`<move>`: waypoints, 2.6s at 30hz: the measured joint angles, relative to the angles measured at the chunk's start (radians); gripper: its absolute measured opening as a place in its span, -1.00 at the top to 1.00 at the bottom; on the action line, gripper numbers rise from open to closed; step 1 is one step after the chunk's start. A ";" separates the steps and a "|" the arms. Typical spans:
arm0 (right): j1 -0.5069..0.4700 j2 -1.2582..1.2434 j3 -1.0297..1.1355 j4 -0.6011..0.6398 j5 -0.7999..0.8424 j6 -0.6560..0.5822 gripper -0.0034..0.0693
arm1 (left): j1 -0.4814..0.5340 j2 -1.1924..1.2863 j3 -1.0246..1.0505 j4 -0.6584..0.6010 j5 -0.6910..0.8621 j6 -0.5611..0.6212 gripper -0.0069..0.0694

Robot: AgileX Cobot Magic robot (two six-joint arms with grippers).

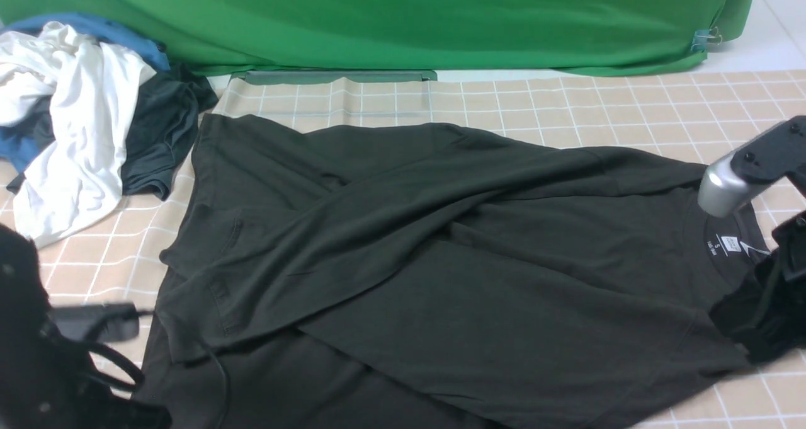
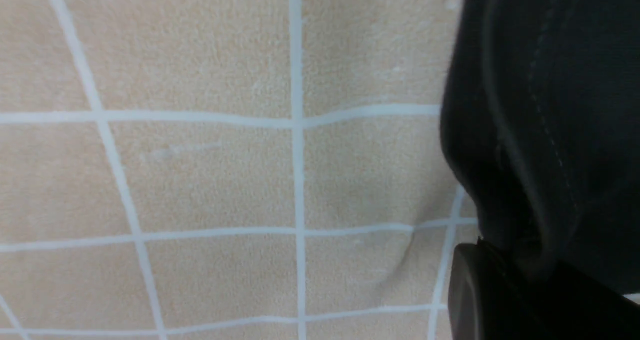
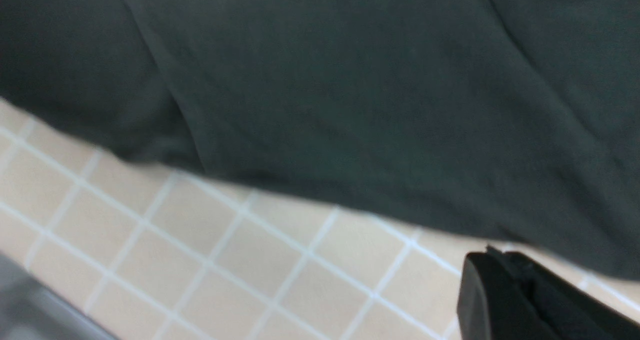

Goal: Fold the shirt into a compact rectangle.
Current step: 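Grasp the near edge of the shirt at its hem and shoulder corners, then fold the black garment in half by bringing its near edge over to the far edge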

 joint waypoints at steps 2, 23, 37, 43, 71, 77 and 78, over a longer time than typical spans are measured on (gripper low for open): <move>0.000 0.000 -0.015 -0.007 0.018 -0.001 0.81 | 0.000 -0.054 -0.034 0.005 0.044 -0.017 0.77; 0.360 0.408 -0.027 -0.045 -0.143 -0.063 -0.70 | 0.000 -0.224 -0.077 0.013 0.058 -0.071 0.77; 0.391 0.600 -0.029 -0.066 -0.260 -0.117 0.06 | 0.000 -0.224 -0.080 -0.004 0.006 -0.082 0.77; 0.391 0.586 -0.028 -0.080 -0.247 -0.116 0.74 | 0.000 -0.224 -0.138 -0.026 -0.015 -0.112 0.77; 0.032 0.954 -0.910 -0.161 -0.225 -0.129 0.77 | 0.000 0.526 -1.003 0.018 -0.293 -0.317 0.77; 0.021 1.115 -1.065 -0.161 -0.277 -0.137 0.75 | 0.000 0.662 -1.110 0.060 -0.318 -0.341 0.77; 0.021 1.127 -1.071 -0.161 -0.289 -0.137 0.74 | 0.000 0.669 -1.113 0.061 -0.323 -0.342 0.77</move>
